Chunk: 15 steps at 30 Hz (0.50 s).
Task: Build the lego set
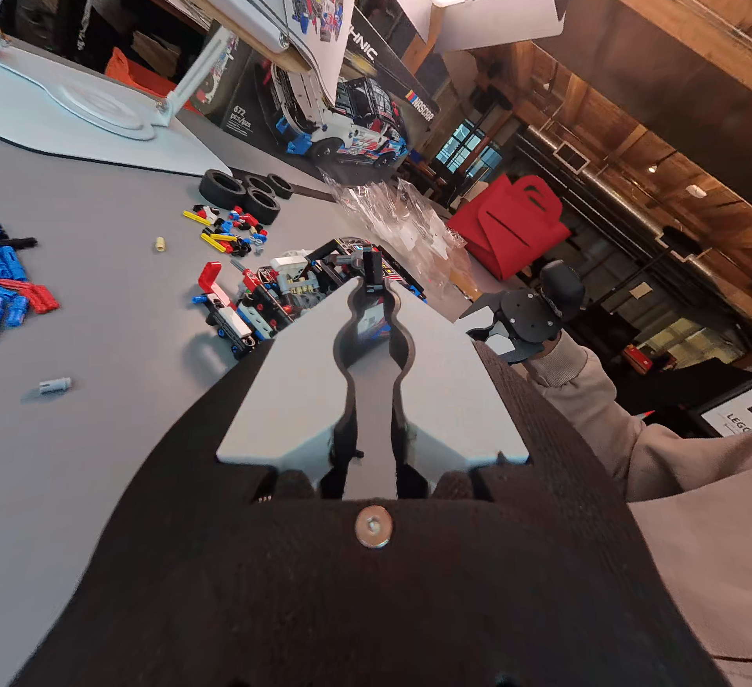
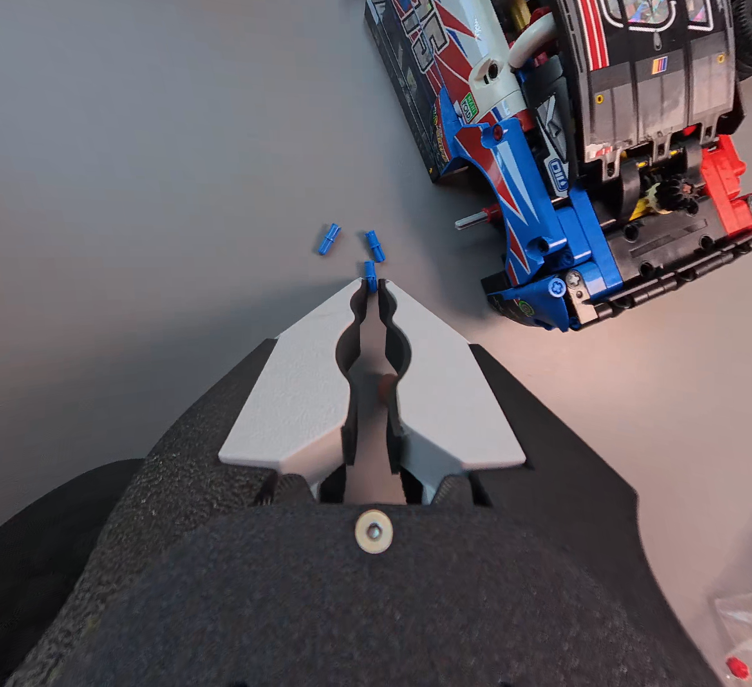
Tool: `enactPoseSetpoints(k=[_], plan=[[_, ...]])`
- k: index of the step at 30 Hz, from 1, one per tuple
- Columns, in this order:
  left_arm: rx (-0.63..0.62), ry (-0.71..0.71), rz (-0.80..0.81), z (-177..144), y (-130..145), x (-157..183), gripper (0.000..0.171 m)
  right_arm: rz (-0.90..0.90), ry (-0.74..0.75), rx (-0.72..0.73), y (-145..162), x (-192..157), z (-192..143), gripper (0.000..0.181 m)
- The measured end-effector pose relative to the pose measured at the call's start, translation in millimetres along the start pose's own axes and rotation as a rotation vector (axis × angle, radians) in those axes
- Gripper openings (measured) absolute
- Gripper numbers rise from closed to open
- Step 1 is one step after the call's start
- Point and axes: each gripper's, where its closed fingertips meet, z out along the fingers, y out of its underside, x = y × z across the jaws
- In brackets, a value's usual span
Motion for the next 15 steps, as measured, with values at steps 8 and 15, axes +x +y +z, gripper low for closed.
enactPoseSetpoints(k=[8,15], plan=[[-0.010,-0.048,0.047,4.7,10.8,-5.9,0.006,0.042,-0.005,0.289,-111.6,-36.3,10.1,0.011],[-0.044,-0.074,0.091,10.9,29.4,-2.3,0.006,0.069,-0.062,0.116,-137.9,-70.0,84.8,0.018]])
